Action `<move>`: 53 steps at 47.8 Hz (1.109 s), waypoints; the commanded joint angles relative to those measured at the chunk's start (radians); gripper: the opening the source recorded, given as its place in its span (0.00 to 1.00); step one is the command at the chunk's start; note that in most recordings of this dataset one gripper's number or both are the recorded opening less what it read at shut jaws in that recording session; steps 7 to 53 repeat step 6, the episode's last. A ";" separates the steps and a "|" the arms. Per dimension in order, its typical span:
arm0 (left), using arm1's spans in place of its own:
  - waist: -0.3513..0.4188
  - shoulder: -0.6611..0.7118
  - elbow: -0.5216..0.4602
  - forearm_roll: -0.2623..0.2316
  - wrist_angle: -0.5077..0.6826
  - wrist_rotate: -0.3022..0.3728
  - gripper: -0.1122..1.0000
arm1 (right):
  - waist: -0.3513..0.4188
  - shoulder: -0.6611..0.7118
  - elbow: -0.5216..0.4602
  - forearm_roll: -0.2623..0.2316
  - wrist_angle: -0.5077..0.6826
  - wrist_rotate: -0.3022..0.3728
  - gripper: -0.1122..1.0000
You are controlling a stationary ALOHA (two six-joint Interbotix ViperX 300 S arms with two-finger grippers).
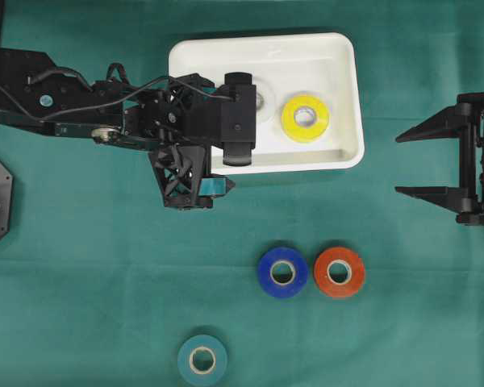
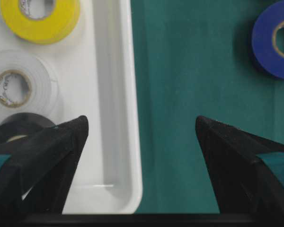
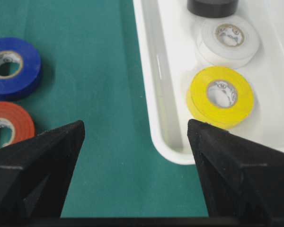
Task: Pick up the tape from a random location and place it into the white case.
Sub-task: 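Open the left gripper to release the black tape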
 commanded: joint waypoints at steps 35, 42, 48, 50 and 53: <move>-0.002 -0.084 0.032 -0.002 -0.044 0.000 0.96 | -0.002 0.005 -0.020 -0.003 -0.003 0.002 0.85; -0.002 -0.084 0.032 -0.002 -0.044 0.000 0.96 | -0.002 0.005 -0.020 -0.003 -0.003 0.002 0.85; -0.002 -0.084 0.032 -0.002 -0.044 0.000 0.96 | -0.002 0.005 -0.020 -0.003 -0.003 0.002 0.85; -0.002 -0.084 0.032 -0.002 -0.044 0.000 0.96 | -0.002 0.005 -0.020 -0.003 -0.003 0.002 0.85; -0.002 -0.084 0.032 -0.002 -0.044 0.000 0.96 | -0.002 0.005 -0.020 -0.003 -0.003 0.002 0.85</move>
